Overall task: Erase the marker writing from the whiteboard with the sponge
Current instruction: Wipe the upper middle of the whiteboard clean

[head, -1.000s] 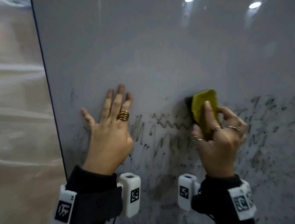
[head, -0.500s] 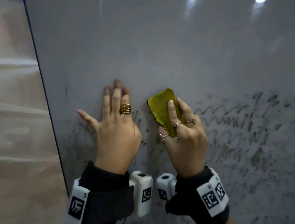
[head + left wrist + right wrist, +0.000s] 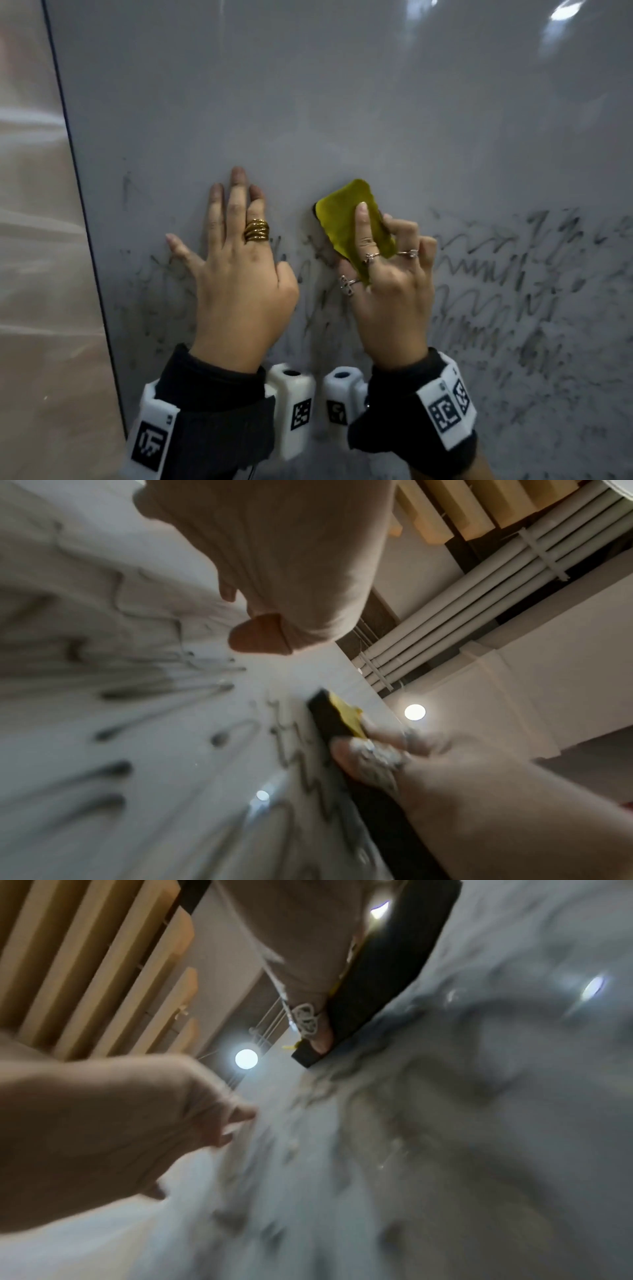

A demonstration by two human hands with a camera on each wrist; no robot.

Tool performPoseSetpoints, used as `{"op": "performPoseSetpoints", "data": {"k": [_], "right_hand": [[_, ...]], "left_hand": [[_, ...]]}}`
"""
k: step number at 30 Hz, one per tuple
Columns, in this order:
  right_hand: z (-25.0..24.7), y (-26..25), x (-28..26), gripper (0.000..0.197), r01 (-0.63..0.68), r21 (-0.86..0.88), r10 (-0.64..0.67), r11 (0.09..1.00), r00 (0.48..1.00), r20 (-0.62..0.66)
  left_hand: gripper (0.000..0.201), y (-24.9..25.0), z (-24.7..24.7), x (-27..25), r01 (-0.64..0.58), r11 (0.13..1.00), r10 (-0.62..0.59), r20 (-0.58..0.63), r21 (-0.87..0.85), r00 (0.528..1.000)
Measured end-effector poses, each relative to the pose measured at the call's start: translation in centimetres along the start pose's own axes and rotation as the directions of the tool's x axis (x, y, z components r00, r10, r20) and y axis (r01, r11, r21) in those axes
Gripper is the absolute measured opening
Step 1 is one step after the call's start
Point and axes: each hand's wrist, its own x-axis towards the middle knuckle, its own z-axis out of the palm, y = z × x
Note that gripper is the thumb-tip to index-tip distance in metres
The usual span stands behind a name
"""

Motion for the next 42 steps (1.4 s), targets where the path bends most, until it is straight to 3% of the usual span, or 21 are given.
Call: {"op": "performPoseSetpoints", "data": {"k": [3,6,8,12,15,17,20,23,25,28,30,32,34,37,39,42], "right_hand": [[-1.8,5.2,-0.3,0.054,-0.102,-0.076,0.098,0.992,0.994,-0.052],[-3.3,9.4,-0.7,0.055,-0.308,-0.105,0.298,0.946,0.949,-0.104],[-3.2,9.1,-0.8,0.057,-0.344,-0.116,0.333,0.932,0.938,-0.099],[-1.3,4.8,-1.4,0.055,-0.165,-0.130,0.163,0.978,0.986,-0.029],[-1.6,5.9,-1.7,0.054,-0.085,-0.137,0.084,0.987,0.996,-0.007],[-2.6,9.1,-1.6,0.054,-0.108,-0.183,0.106,0.977,0.994,-0.017],[-4.1,13.5,-1.7,0.055,-0.249,-0.207,0.249,0.946,0.968,-0.030],[-4.1,14.1,-1.8,0.057,-0.297,-0.185,0.298,0.937,0.954,-0.025],[-3.5,12.5,-1.5,0.057,-0.266,-0.184,0.265,0.946,0.964,-0.027],[-3.3,11.4,-1.3,0.055,-0.094,-0.180,0.099,0.979,0.995,0.017],[-4.0,13.6,-1.1,0.058,-0.032,-0.180,0.044,0.983,0.997,0.062],[-5.2,17.5,-1.1,0.059,-0.074,-0.208,0.086,0.975,0.995,0.052],[-6.2,20.9,-1.2,0.058,-0.159,-0.219,0.171,0.963,0.985,0.035],[-6.6,22.4,-1.4,0.057,-0.212,-0.188,0.219,0.959,0.976,0.015],[-6.3,21.1,-1.1,0.056,-0.163,-0.168,0.165,0.972,0.986,-0.001],[-5.8,19.3,-1.0,0.059,-0.008,-0.148,0.017,0.989,0.998,0.059]], "left_hand": [[0.084,1.1,0.9,-0.3,0.012,1.000,-0.013,-0.035,-0.028,0.999],[0.081,2.9,2.4,-0.9,-0.110,0.994,0.109,-0.057,-0.012,0.992],[0.081,4.5,3.4,-1.2,-0.198,0.980,0.198,-0.054,0.003,0.979],[0.078,6.1,4.7,-1.1,-0.232,0.972,0.233,-0.078,0.028,0.969],[0.078,5.9,5.1,-1.1,-0.214,0.976,0.215,-0.090,0.030,0.972],[0.080,5.9,5.1,-1.0,-0.213,0.976,0.216,-0.079,0.042,0.973],[0.084,6.1,5.4,-1.0,-0.199,0.978,0.202,-0.049,0.056,0.978],[0.083,6.9,5.4,-1.1,-0.164,0.986,0.165,-0.026,0.030,0.986],[0.083,7.4,5.3,-1.1,-0.129,0.992,0.128,-0.008,-0.005,0.992],[0.081,7.9,5.1,-1.1,-0.095,0.995,0.094,-0.023,-0.041,0.995],[0.077,8.7,5.2,-1.1,-0.062,0.996,0.058,-0.072,-0.058,0.996],[0.075,10.3,5.4,-1.2,-0.014,0.997,0.005,-0.117,-0.075,0.993],[0.078,12.3,6.0,-1.6,-0.057,0.996,0.046,-0.138,-0.073,0.989],[0.079,16.4,7.7,-2.3,-0.235,0.972,0.231,-0.114,-0.019,0.966],[0.077,18.4,8.9,-2.4,-0.269,0.963,0.270,-0.104,0.024,0.957],[0.078,19.2,10.0,-2.1,-0.227,0.971,0.234,-0.103,0.071,0.967]]}}
